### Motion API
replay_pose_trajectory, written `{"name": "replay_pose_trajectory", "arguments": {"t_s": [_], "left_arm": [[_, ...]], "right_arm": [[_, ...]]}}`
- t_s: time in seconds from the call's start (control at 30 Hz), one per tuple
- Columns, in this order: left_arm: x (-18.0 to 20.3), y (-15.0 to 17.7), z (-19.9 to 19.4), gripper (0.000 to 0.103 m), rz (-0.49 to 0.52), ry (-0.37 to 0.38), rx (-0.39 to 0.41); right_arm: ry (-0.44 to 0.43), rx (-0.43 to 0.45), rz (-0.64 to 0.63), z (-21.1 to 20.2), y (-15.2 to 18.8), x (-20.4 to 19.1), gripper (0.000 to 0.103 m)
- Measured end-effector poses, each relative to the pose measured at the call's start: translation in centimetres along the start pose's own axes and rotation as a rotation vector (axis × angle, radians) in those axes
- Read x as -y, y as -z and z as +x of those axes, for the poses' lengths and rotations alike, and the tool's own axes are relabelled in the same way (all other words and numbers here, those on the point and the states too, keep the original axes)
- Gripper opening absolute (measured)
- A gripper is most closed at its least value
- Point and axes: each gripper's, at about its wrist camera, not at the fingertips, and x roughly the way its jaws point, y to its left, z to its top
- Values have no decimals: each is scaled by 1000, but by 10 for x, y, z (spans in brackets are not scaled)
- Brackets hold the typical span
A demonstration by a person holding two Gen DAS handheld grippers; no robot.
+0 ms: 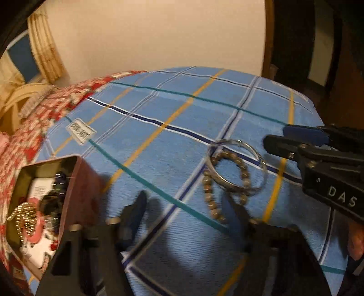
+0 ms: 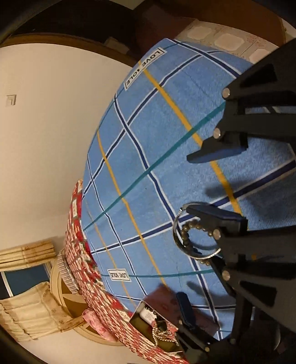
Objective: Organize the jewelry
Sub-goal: 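Reach both grippers to the silver bangle and grey bead bracelet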
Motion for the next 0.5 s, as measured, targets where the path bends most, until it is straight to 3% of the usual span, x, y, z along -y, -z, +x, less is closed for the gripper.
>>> {"name": "replay_pose_trajectory", "arguments": {"t_s": [0.03,0.1,0.23,0.3,0.37,0.5], "left_arm": [[1,0,0,30,0,21,-1],[3,0,-1,8,21,22,-6],[-9,12,-11,8,1,-26,-2],[-16,17,-17,8,-17,-17,10],[-20,22,-23,8,-23,-11,23],[-28,26,-18,8,-51,10,7]], "right_arm": [[-2,-1,1,0,1,0,41],[-6,-1,6,1,3,0,41],[-32,-3,-6,1,5,-2,44],[-50,4,-16,-2,7,-4,64],[-71,20,-24,-5,8,-9,75],[-149,10,-74,-4,8,-30,77]]}}
